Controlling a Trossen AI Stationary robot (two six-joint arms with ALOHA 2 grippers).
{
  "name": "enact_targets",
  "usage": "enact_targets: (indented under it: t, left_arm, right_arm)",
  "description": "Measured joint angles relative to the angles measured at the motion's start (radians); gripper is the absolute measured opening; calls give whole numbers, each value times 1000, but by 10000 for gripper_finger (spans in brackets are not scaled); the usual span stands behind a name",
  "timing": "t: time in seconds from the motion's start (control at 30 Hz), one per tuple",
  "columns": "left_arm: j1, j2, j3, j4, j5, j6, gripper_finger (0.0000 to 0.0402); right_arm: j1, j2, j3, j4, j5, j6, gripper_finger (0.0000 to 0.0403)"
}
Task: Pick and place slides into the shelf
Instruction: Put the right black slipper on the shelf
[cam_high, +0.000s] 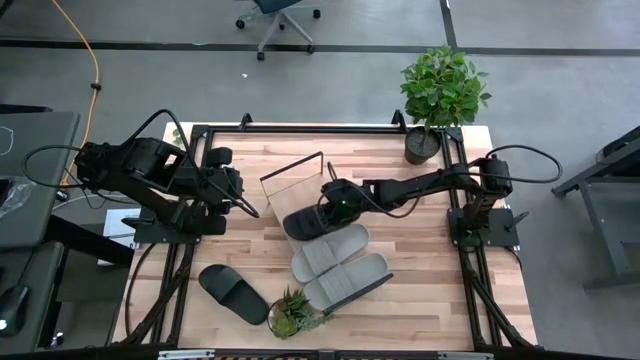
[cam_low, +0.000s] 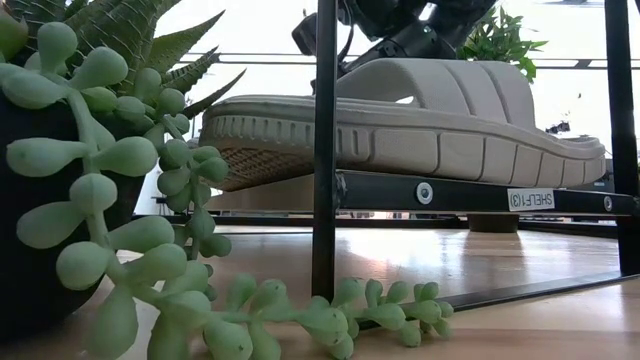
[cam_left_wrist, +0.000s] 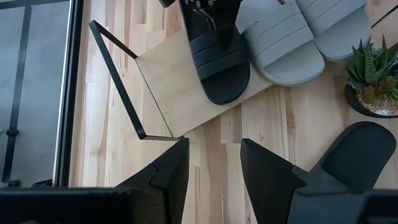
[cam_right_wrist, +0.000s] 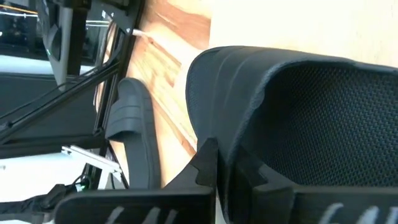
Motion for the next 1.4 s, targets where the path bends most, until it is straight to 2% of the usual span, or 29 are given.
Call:
enact_targets:
  t: [0.2,0.67,1.4]
  left_arm:
    - [0,0,0,0,0,1,133]
    - [0,0,0,0,-6,4,133]
    - [0,0,0,0,-10,5,133]
  right_arm:
    - [-3,0,0,5,23,-6,0]
    - [-8,0,0,5,-40,-112,0]
    - [-56,15,0,66,-136,-141,0]
